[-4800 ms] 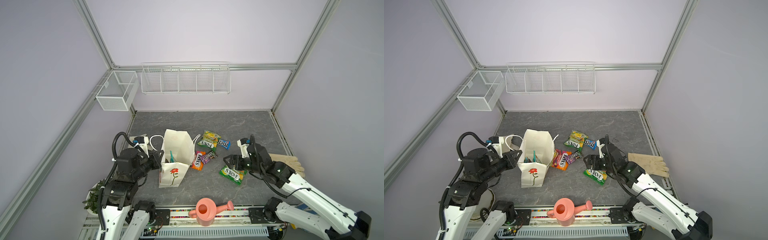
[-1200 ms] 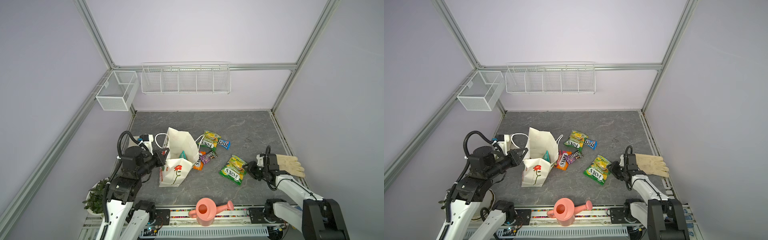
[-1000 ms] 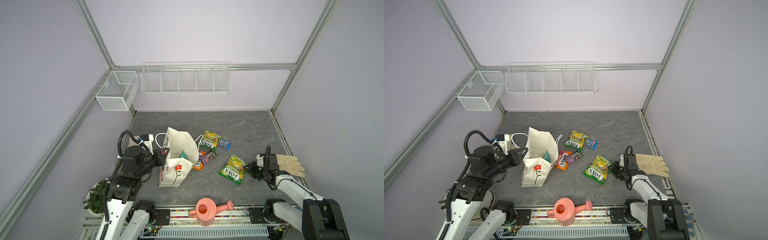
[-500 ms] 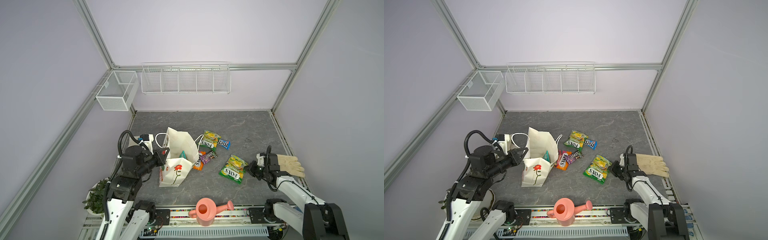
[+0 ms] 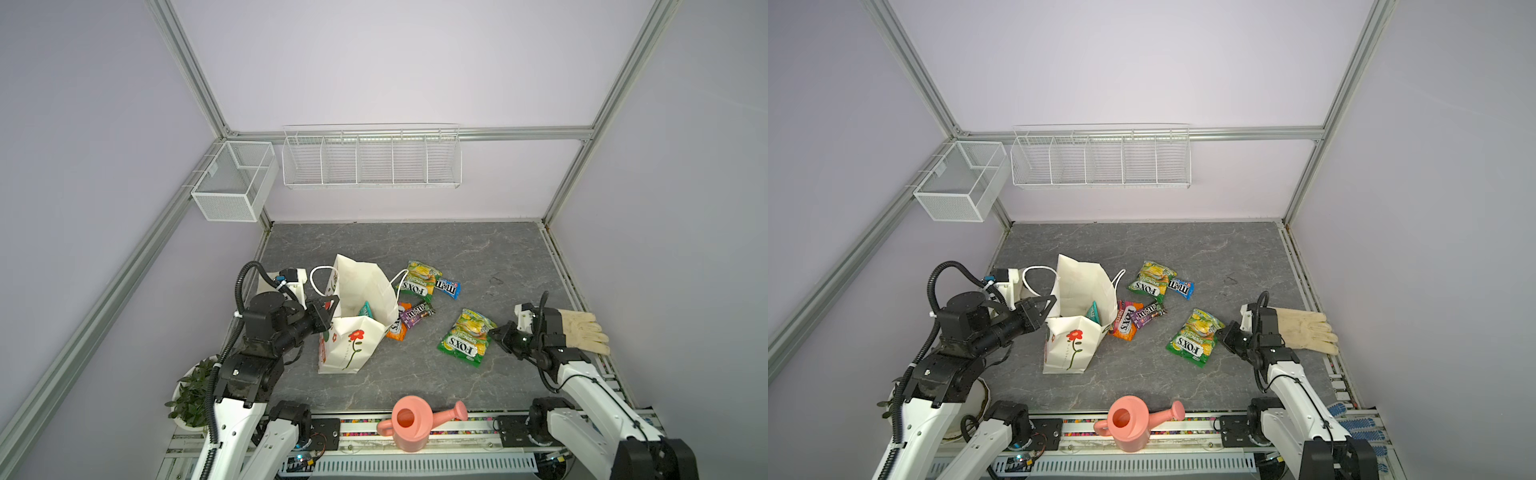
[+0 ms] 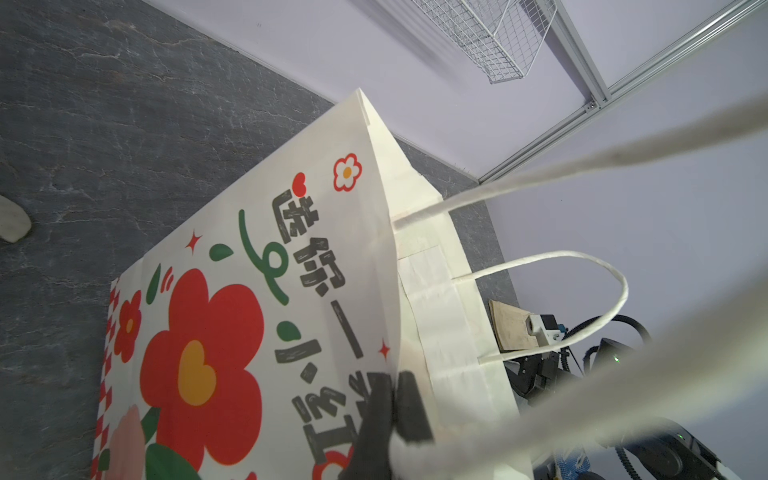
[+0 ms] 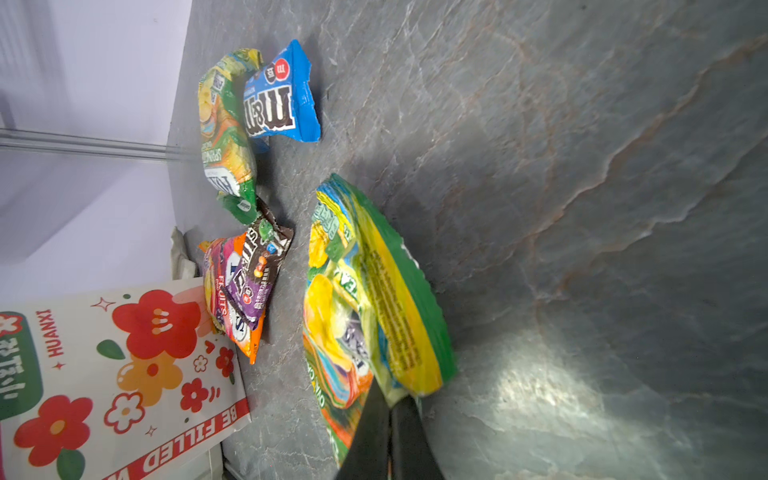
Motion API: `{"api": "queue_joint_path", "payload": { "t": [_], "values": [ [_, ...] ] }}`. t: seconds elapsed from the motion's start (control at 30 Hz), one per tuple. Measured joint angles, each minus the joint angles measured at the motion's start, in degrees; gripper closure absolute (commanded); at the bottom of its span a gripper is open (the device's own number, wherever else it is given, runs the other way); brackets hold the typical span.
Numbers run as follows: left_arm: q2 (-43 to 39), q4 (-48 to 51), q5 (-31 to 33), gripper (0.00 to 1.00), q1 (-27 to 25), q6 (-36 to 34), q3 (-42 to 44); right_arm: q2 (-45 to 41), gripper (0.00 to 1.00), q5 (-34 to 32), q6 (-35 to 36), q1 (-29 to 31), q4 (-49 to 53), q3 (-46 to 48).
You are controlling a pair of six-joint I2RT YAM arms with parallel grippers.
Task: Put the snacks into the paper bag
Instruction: 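Close the right gripper on the edge of the green FOXS bag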
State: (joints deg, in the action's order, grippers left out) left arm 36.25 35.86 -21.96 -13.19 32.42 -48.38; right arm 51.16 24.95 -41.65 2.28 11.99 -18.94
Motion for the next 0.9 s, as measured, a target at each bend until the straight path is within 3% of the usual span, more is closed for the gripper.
{"api": "queue_joint_path", "payload": {
  "t": [0.43,0.9],
  "values": [
    [-0.59,0.07,0.02,1.00,-0.07,0.13,0.02,-8.72,0.94,2.82,0.57,0.00,2.69,-0.02],
    [-1.18,0.55,0.02,1.00,-0.07,0.15,0.02,-12.37,0.94,5.11,0.61,0.00,3.23,-0.02]
  ]
}}
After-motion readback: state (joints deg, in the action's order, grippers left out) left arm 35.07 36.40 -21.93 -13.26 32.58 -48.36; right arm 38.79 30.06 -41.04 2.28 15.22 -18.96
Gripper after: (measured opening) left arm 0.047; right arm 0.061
